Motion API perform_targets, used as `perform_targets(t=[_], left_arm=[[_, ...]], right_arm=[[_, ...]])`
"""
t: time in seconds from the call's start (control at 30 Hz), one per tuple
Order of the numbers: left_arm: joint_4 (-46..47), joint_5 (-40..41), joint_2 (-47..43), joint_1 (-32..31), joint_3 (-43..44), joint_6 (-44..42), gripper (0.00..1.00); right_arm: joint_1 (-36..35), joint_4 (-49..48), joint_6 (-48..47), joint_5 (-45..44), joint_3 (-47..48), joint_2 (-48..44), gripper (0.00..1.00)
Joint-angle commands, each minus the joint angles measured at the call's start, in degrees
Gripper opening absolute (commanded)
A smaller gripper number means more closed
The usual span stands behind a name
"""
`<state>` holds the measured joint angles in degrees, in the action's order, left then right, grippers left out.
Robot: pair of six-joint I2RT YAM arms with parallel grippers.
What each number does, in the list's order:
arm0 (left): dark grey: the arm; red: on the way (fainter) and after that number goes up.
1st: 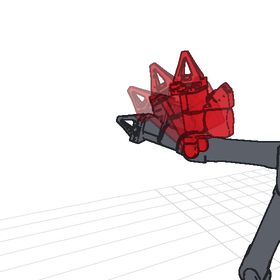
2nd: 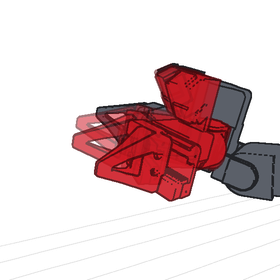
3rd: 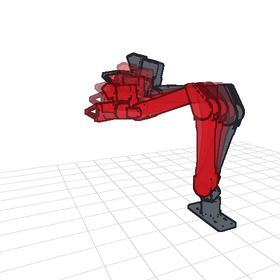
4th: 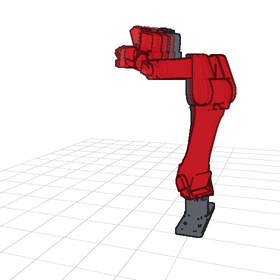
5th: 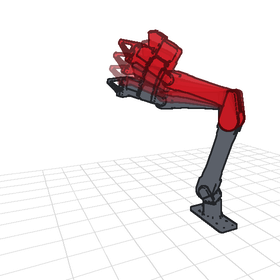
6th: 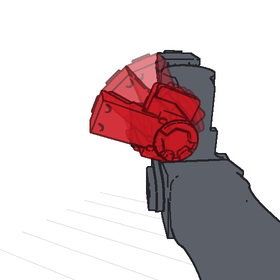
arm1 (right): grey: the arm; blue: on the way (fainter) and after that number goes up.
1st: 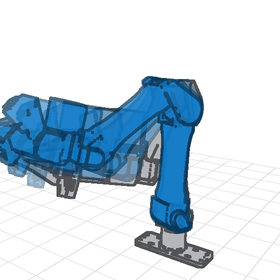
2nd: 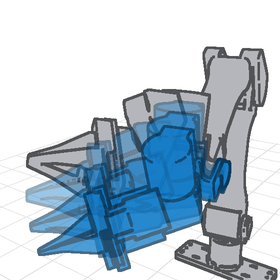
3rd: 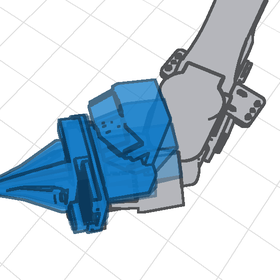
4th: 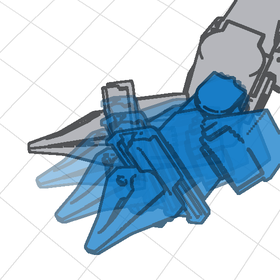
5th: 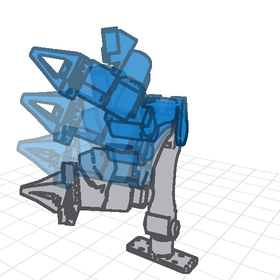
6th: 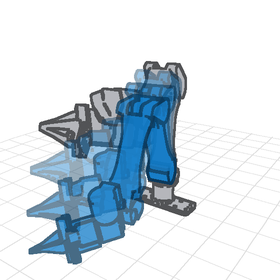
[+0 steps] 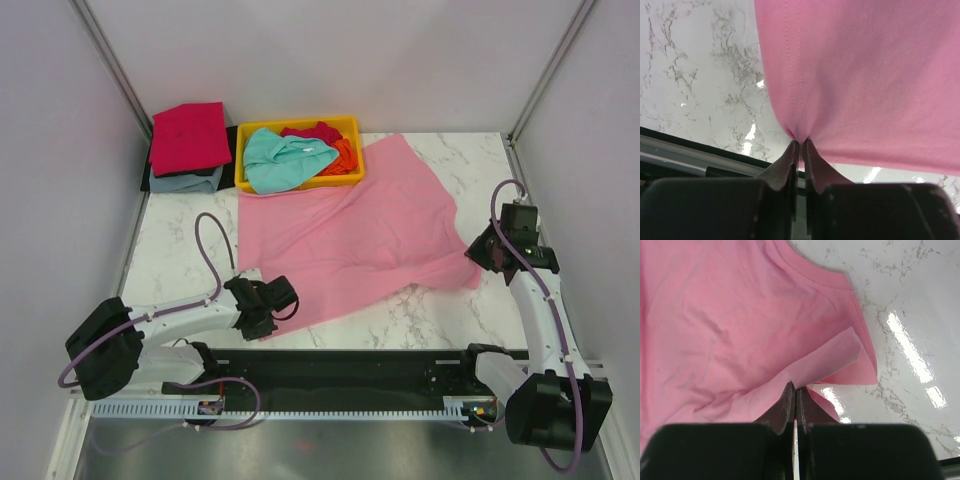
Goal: Fold and stack the t-shirts
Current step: Flatten the tshirt out
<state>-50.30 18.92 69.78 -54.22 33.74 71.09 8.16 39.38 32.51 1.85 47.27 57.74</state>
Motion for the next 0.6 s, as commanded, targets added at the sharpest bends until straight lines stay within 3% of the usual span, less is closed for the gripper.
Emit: perform_targets(t=[0.0, 0.03, 0.23, 0.4, 0.57], left_arm=[[0.3, 1.0, 0.8, -0.5, -1.0, 1.2, 0.09], [0.3, 0.9, 0.7, -0.4, -0.9, 1.2, 0.03], [-3.3, 0.9, -5.1, -0.4, 1.9, 1.4, 0.02], [-11.6, 1.3, -17.3, -0.3, 3.6, 4.8, 0.02], [-13.5, -0.4, -27.8, -0.2, 3.1, 5.2, 0.02]], right_arm=[[0.4, -2.5, -1.0, 0.5, -0.2, -0.3, 0.00], [0.3, -2.6, -0.9, 0.9, -0.3, -0.3, 0.00], [0.3, -2.8, -0.2, 6.6, -3.1, -2.5, 0.00], [0.4, 0.1, 0.8, 10.0, -8.1, -9.6, 0.00], [0.3, 6.7, 1.9, 10.7, -10.8, -18.7, 0.00]])
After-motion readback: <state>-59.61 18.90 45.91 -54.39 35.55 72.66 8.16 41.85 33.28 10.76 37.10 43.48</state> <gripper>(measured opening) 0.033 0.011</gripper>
